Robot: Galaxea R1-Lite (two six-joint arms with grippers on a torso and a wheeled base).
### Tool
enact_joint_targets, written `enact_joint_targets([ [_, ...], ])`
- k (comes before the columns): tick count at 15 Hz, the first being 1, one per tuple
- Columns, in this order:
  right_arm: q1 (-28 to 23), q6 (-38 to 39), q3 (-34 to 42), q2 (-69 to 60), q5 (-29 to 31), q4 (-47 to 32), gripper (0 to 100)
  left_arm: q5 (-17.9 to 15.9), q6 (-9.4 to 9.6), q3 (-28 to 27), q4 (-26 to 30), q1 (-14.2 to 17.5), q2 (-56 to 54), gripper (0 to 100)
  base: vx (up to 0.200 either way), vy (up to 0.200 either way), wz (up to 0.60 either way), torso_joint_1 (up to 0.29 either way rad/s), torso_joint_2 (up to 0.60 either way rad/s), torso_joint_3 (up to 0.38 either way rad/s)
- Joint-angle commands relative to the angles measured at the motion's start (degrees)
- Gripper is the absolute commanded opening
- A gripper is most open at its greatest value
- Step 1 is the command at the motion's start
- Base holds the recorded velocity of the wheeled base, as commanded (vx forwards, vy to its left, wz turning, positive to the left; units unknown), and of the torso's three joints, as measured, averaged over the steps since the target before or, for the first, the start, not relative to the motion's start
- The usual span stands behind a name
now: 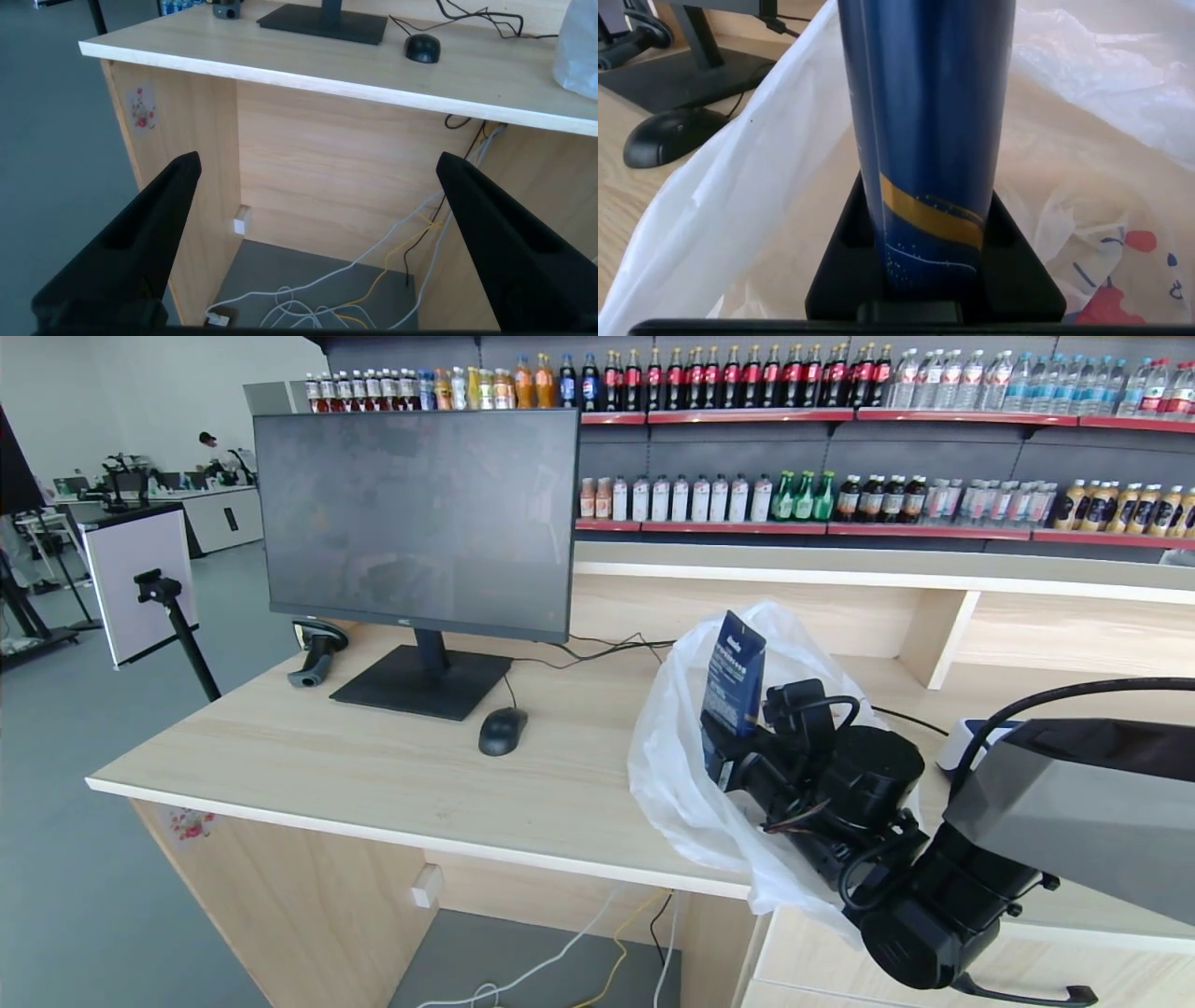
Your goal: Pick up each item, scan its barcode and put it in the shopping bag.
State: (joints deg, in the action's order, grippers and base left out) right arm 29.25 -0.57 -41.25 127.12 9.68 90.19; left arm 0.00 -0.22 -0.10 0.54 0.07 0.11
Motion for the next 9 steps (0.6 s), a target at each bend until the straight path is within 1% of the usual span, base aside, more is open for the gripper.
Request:
enact_joint_targets([
  [1, 0.11, -0.04, 1.09, -0.03, -0.01, -0.19, 0, 0.00, -0.04, 0.01, -0.01, 0.01, -0.02, 100, 0.000, 0.000, 0.00, 0.000, 0.00, 0.000],
  [5, 0.11, -0.04, 1.70, -0.12, -0.01, -0.19, 0, 0.00, -0.04, 0.01, -0.01, -0.07, -0.02, 100, 0.000, 0.000, 0.00, 0.000, 0.00, 0.000],
  [6, 0.11, -0.04, 2.05, -0.12, -0.01, -0.19, 100, 0.00, -0.04, 0.01, -0.01, 0.01, -0.02, 100, 0.000, 0.000, 0.00, 0.000, 0.00, 0.000],
  [9, 0.11, -0.04, 2.23, -0.65, -0.01, -0.19, 100, 0.00, -0.04, 0.01, -0.01, -0.07, -0.02, 100, 0.000, 0.000, 0.00, 0.000, 0.00, 0.000],
])
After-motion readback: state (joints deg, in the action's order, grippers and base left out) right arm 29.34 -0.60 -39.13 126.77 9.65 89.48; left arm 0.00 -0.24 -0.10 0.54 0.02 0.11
